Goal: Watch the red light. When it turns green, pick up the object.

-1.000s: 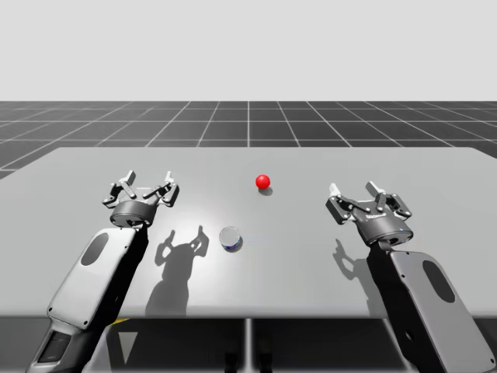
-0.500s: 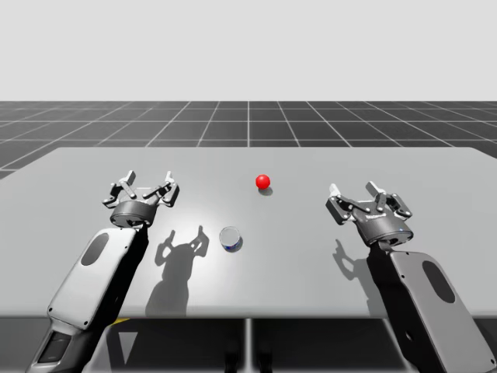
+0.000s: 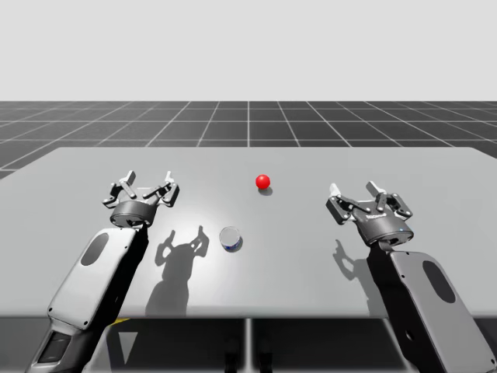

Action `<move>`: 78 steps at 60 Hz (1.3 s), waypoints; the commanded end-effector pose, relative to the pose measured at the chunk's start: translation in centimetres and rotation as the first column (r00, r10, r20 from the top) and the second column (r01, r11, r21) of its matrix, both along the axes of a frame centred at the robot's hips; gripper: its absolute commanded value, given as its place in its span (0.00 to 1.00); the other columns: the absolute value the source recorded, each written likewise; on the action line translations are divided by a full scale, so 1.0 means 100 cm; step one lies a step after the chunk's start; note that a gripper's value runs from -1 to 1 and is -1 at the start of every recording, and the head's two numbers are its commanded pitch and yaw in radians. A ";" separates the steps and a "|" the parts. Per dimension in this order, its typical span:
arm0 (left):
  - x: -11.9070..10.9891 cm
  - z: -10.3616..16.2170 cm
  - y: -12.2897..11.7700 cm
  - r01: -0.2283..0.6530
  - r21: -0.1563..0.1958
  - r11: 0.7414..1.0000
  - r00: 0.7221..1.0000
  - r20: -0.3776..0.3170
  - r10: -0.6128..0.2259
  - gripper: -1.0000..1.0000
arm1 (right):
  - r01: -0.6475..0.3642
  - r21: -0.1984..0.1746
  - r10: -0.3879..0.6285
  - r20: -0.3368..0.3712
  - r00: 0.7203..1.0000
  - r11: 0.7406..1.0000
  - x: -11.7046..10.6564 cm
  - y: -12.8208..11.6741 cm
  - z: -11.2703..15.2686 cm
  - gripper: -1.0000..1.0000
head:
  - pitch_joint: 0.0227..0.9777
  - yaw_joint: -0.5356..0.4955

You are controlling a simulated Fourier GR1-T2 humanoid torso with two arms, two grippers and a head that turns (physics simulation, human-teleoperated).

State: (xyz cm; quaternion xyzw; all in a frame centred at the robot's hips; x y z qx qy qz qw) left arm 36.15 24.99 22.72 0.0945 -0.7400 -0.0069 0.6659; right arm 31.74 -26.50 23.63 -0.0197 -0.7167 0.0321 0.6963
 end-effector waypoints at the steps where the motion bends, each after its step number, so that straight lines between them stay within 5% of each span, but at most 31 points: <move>1: 0.001 0.000 0.000 0.000 0.000 1.000 1.000 0.000 0.000 0.00 | 0.000 -0.001 0.000 0.000 1.000 1.000 0.000 0.000 0.000 0.00 | 0.62 0.44; 46: 0.001 -0.001 -0.001 0.007 0.005 1.000 1.000 -0.001 -0.007 0.00 | -0.004 -0.001 0.004 -0.001 1.000 1.000 0.000 0.000 0.000 0.00 | 0.63 0.45; 78: 0.001 -0.002 -0.002 0.016 0.011 1.000 1.000 -0.012 -0.015 0.00 | -0.015 -0.010 0.015 -0.011 1.000 1.000 0.000 0.002 -0.001 0.00 | 0.86 0.63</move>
